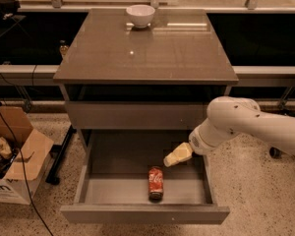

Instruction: Pick coke can from middle drawer and place on counter

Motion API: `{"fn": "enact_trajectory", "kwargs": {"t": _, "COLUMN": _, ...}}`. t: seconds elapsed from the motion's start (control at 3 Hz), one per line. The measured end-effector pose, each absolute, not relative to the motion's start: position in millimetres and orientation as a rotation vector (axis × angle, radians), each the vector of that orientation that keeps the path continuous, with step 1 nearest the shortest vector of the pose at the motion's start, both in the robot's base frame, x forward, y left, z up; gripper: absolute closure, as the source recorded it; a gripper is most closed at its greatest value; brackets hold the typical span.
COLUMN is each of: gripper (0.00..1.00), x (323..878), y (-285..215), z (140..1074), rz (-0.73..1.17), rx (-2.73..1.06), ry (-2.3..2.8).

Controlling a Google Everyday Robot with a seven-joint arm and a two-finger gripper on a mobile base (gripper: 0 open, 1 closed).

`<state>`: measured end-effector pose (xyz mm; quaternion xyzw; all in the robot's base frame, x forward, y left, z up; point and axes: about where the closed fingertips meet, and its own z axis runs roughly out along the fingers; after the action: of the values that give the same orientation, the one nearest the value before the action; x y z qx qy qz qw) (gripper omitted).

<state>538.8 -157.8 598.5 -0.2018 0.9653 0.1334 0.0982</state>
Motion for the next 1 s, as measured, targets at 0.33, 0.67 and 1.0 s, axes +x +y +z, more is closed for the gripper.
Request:
{"fn": "enact_trajectory", "kwargs": {"t": 0.33, "gripper": 0.0, "x": 547.1, "y": -138.8, "z": 570.0, "rz": 0.474, "rx": -0.497, "ry": 2.879}}
{"fn": "enact_trajectory", "kwargs": {"t": 0.67, "gripper": 0.0, "x": 554.5, "y": -113.4, "z": 536.1, "rz": 0.56, "rx": -0.415, "ry": 2.905}}
{"fn": "enact_trajectory", "kwargs": {"t": 1.0, "gripper": 0.0, "x": 559.4, "y": -92.0, "z": 500.7, "rz": 0.583, "rx": -0.345, "ry": 2.94}}
